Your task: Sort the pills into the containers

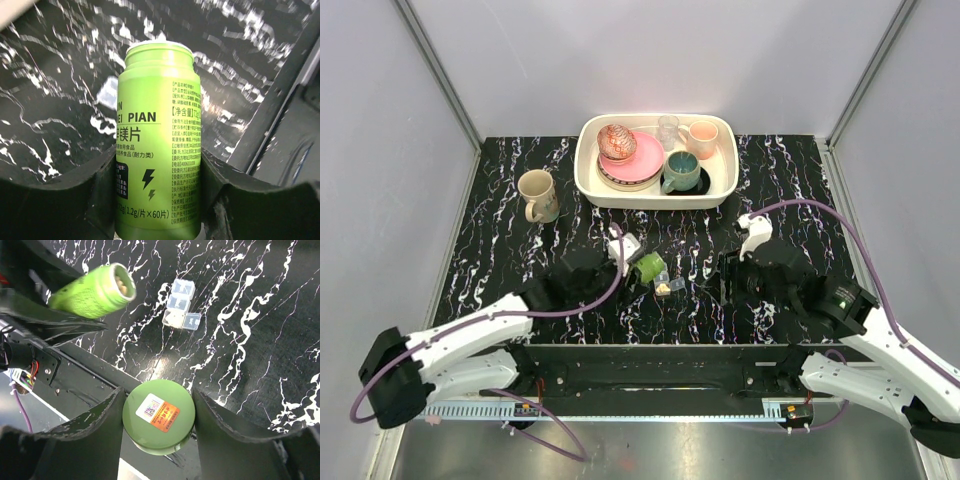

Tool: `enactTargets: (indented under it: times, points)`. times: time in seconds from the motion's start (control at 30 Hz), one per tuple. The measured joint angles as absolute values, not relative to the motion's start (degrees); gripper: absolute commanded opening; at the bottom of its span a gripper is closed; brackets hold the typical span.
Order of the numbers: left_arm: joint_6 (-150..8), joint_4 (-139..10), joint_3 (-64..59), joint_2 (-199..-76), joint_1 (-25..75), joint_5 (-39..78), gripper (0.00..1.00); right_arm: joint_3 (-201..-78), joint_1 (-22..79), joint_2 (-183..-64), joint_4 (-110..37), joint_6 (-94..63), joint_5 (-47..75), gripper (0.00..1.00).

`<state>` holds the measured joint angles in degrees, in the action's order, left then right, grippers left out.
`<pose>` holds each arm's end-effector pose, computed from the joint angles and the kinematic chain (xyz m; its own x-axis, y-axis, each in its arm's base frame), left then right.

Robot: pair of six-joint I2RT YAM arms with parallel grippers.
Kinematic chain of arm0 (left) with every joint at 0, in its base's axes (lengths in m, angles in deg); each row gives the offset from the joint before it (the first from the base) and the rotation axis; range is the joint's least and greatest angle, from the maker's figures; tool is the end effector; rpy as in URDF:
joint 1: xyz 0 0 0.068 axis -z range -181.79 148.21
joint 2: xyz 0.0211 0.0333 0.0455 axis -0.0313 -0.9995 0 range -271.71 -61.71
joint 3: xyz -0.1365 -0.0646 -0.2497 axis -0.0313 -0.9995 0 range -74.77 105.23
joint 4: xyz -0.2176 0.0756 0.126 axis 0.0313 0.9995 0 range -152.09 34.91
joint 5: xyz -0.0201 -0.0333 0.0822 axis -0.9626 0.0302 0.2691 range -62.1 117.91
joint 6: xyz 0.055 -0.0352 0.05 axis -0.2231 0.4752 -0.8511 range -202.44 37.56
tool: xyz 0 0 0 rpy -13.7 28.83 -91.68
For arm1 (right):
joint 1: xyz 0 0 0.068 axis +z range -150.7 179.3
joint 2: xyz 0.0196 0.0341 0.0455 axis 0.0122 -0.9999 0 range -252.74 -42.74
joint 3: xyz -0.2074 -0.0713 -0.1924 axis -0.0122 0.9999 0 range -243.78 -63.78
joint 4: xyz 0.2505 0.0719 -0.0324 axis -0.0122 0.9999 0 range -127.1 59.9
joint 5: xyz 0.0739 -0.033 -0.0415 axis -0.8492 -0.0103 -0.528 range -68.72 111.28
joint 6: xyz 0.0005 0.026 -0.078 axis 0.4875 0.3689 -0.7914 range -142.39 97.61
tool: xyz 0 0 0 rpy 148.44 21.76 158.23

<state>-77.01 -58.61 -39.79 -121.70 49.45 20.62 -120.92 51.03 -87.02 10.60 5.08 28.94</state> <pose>0.1520 -0.2039 0.2401 -0.3772 0.3198 -0.8692 0.8112 0.5668 -0.1435 0.1083 0.1219 0.3420 -0.6416 -0.0751 -0.7634 -0.4670 0.8277 0.3111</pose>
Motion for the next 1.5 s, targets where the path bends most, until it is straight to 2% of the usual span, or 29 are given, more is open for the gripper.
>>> enactTargets:
  times: [0.33,0.73,1.0,1.2,1.5]
  points:
    - [-75.74,-63.46,-37.12,-103.25,49.45,20.53,0.00,-122.36,51.03,-85.86,10.82,4.88,30.89,0.00]
    - [-74.98,-74.50,-26.24,-87.53,49.45,20.38,0.00,-122.38,51.03,-85.77,10.82,4.88,31.21,0.00]
    - [-73.32,-76.99,-27.77,-85.78,49.45,20.57,0.00,-125.01,51.03,-86.34,10.89,4.88,31.17,0.00]
    - [-70.04,-74.50,-31.24,-83.34,49.45,20.51,0.00,-135.08,51.03,-89.11,9.82,4.29,30.91,0.00]
    - [-62.13,-79.15,-35.97,-85.28,49.45,17.86,0.00,-146.45,51.03,-93.07,-5.77,3.37,24.92,0.00]
